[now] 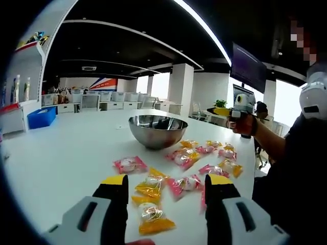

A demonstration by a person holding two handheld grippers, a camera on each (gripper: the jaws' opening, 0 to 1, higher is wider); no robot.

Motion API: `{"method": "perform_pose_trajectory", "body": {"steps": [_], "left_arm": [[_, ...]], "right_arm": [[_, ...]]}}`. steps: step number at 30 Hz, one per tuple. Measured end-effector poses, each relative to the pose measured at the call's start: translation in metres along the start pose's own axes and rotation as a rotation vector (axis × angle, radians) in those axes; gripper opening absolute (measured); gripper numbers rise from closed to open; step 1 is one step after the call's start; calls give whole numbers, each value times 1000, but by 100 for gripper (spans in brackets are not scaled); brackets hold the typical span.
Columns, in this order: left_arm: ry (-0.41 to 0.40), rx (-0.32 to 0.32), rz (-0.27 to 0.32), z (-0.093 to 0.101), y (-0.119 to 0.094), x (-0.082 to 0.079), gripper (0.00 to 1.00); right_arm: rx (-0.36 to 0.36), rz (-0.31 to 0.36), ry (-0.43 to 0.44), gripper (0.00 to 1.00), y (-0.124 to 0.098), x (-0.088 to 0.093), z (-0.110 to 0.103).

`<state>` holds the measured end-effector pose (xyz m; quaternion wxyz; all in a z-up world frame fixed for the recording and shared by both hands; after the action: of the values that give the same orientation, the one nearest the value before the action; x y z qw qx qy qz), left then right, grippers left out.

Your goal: Pick up the marshmallows scattered on the table and place them into the bowl on the table

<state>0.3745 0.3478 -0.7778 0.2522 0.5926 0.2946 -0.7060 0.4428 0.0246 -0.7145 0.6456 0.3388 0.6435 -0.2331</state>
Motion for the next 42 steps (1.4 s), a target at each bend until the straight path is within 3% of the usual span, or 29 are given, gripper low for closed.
{"method": "perform_pose_trajectory", "body": {"steps": [9,15,21,32,36,42], "left_arm": [[3,-6,7,-1,-1,-1,60],[2,-8,10,0,-2,2,60],[1,-6,2,1,-1,7,58],[7,-21,25,-3,-2,-1,58],[14,-14,27,-2,0,-3,58],[20,-13,25,-3,5,-3,58]], "right_arm": [[-3,65,4,32,-20,-5,-11],[17,150,-3,29,-33,-3,-14],[30,143,5,29,-35,9,-15],[-15,-44,-94,32,-45,39,-23],[-16,-235,-125,32,-63,65,-21],[-25,-338,-124,32,-86,68,-29]]}}
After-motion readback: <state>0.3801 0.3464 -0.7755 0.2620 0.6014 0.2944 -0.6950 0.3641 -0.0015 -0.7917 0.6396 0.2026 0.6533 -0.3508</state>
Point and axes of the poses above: the point that each gripper's makers call its tool centre point, and the gripper's own axes: y roughly forward along the fingers, z roughly to its right, x roughly out of its underside, the point moved 3 cm from there along -y, roughly backward along the fingers, and after that the axes turned 6 degrees about z, right-handed, at the moved point
